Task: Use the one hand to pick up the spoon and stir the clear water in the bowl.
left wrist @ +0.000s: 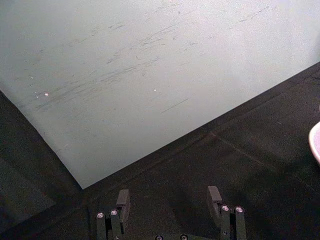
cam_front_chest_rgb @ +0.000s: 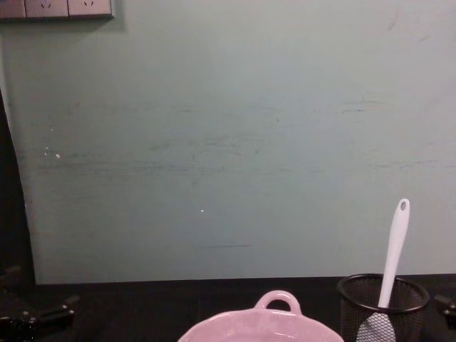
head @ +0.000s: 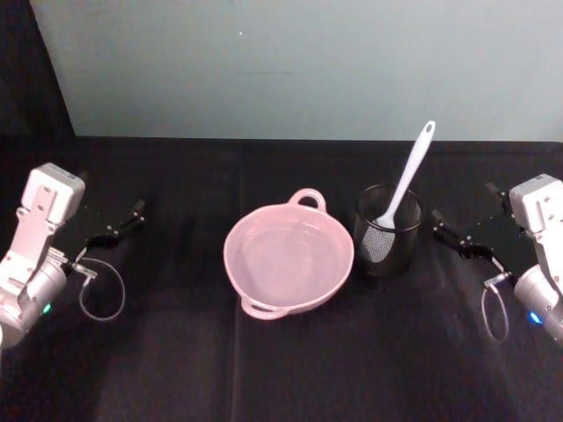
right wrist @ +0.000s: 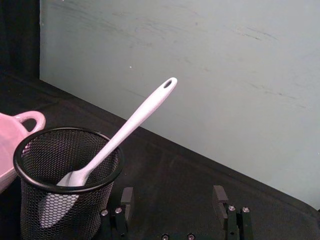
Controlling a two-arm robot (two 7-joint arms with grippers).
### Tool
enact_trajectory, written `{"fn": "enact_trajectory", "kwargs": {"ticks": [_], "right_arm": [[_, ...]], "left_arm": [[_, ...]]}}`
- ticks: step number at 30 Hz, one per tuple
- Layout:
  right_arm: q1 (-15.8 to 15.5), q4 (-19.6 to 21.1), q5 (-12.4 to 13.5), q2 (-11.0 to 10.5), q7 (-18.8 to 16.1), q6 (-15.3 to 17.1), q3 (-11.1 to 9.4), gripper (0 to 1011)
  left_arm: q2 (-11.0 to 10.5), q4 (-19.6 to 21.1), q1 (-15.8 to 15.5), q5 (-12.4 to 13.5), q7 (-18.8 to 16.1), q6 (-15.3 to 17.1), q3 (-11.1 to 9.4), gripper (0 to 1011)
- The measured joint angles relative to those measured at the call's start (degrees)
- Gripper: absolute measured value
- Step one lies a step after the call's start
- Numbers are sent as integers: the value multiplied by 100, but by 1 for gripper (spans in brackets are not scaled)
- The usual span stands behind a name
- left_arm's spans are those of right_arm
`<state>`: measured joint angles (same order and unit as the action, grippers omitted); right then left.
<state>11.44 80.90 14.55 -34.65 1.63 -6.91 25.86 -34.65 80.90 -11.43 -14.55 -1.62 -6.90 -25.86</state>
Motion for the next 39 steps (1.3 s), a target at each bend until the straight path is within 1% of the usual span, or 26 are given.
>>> {"fn": "enact_trajectory", "kwargs": {"ticks": [9,13,14,16,17,20,22,26,27,29,30,32,33,34,35,39], "right_arm": [[-8,10,3,-3,0,5,-16,1003],[-157,213,92,-105,63,102,-228,1002],[-275,366,185,-168,82,174,-357,1002],[-399,509,320,-233,81,235,-497,1003],[-512,660,478,-288,65,291,-652,1003],[-688,884,836,-361,-48,401,-923,1003],[-852,1121,1461,-434,-354,603,-1296,1003],[-919,1282,2193,-449,-796,930,-1645,1003],[-919,1318,2502,-441,-972,1119,-1763,1003],[-882,1327,2863,-410,-1201,1379,-1874,1002],[-807,1306,3202,-361,-1400,1670,-1956,1002],[-707,1252,3516,-323,-1584,1983,-1991,1003],[-583,1172,3822,-297,-1715,2289,-1992,1003],[-512,1120,3956,-283,-1768,2433,-1984,1003],[-369,1025,4204,-250,-1844,2720,-1946,1002],[-67,792,4529,-161,-1915,3145,-1819,1003]], "left_arm": [[0,0,0,0,0,0,0,1011],[0,0,0,0,0,0,0,1011],[0,0,0,0,0,0,0,1011],[0,0,0,0,0,0,0,1011],[0,0,0,1,0,0,0,1011],[0,0,0,0,0,0,0,1011],[0,0,0,0,0,0,0,1011],[0,0,0,0,0,0,0,1011],[0,0,0,0,0,0,0,1011],[0,0,0,0,0,0,0,1011],[0,0,0,0,0,-1,0,1011],[0,0,0,0,0,0,0,1011],[0,0,0,0,0,0,0,1011],[0,0,0,0,0,0,0,1011],[0,0,0,0,0,0,0,1011],[0,0,0,0,0,0,0,1011]]}}
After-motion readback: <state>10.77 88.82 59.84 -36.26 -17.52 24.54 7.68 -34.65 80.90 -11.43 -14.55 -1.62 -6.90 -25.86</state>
